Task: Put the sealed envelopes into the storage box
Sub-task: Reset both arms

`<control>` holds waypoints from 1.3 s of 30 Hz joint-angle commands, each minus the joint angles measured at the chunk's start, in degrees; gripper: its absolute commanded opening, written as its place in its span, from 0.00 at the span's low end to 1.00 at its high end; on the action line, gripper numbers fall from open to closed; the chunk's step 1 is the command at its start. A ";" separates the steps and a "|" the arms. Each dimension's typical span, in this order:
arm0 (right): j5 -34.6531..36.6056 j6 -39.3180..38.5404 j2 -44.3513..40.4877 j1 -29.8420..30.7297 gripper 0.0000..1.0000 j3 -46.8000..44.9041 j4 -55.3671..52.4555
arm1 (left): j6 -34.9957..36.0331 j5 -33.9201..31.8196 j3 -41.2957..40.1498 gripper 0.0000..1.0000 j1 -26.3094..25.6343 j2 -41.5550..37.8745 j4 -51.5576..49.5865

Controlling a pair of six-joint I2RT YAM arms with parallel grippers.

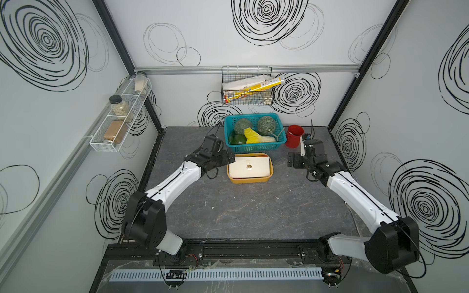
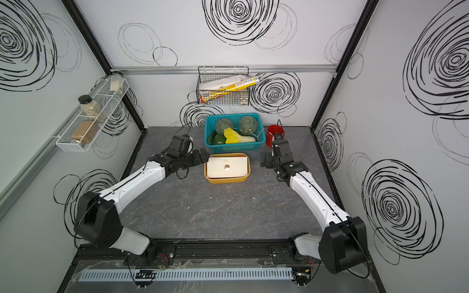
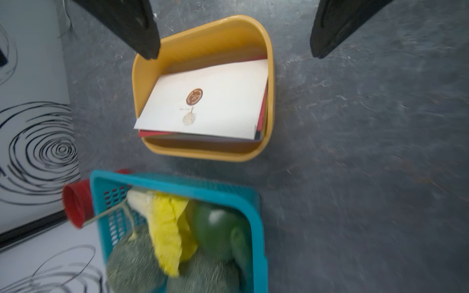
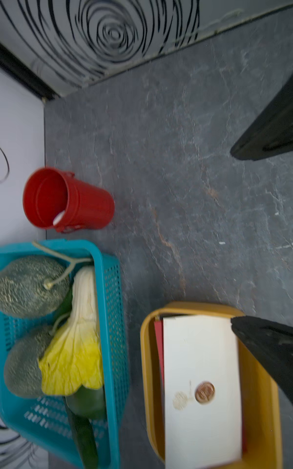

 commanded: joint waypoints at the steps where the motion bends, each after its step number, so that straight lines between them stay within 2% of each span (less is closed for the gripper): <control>1: 8.55 -4.15 -3.47 -3.38 1.00 -8.37 14.59 | 9.52 -15.62 -6.20 0.99 3.30 -5.51 4.41; 2: 8.41 -4.51 -3.98 -4.75 1.00 -11.65 19.23 | 11.26 -17.84 -9.26 0.99 4.89 -6.79 7.72; 6: 9.12 -1.63 -0.79 -7.13 1.00 -20.13 32.56 | 18.14 -16.93 -22.11 0.99 13.04 -9.76 23.47; 10: 14.46 -2.75 5.75 -7.29 1.00 -26.32 49.59 | 21.56 -15.25 -33.24 0.99 18.89 -11.06 39.23; 13: 10.83 -5.26 8.26 -8.10 0.99 -29.38 58.43 | 23.06 -13.22 -39.59 0.99 22.14 -9.75 50.83; 14: 11.55 -5.92 9.45 -8.21 0.98 -29.98 60.35 | 23.99 -10.40 -41.83 0.99 22.84 -8.81 55.57; 16: 10.92 -6.41 11.15 -9.29 0.97 -33.32 67.63 | 24.47 -8.74 -46.71 0.99 22.96 -6.67 66.83; 18: 4.47 -8.21 9.37 -10.98 0.95 -34.70 68.51 | 24.72 -8.38 -49.21 0.99 22.76 -3.08 75.43; 21: -4.77 -12.02 10.13 -13.24 0.95 -40.91 82.16 | 26.86 -5.85 -49.57 0.99 22.14 3.25 83.26; 23: -5.86 -11.42 17.28 -14.27 0.94 -44.61 97.68 | 29.18 -5.51 -52.23 0.99 20.70 6.91 92.00; 24: -5.95 -11.39 17.10 -14.36 0.94 -44.38 96.53 | 29.87 -4.51 -51.88 0.99 20.53 6.36 90.33; 25: -5.95 -10.91 14.01 -14.36 0.94 -41.74 86.55 | 30.43 -3.35 -51.35 0.99 20.43 5.98 88.62; 26: -6.14 -11.08 14.73 -14.36 1.00 -42.01 88.79 | 30.38 -3.38 -51.44 0.99 20.49 6.83 90.48; 27: -6.05 -11.42 16.52 -14.36 1.00 -43.52 93.91 | 30.24 -3.33 -50.78 0.99 20.58 6.33 88.16; 28: -6.04 -11.44 16.13 -14.36 1.00 -43.69 93.25 | 30.37 -3.45 -51.36 0.99 20.53 6.24 89.06; 29: -6.20 -11.43 13.97 -14.36 1.00 -41.85 86.20 | 30.38 -4.18 -51.64 0.99 20.27 6.14 89.52; 39: -5.44 -11.39 14.52 -14.25 1.00 -41.22 86.36 | 30.21 -3.53 -51.13 0.99 20.49 6.15 88.76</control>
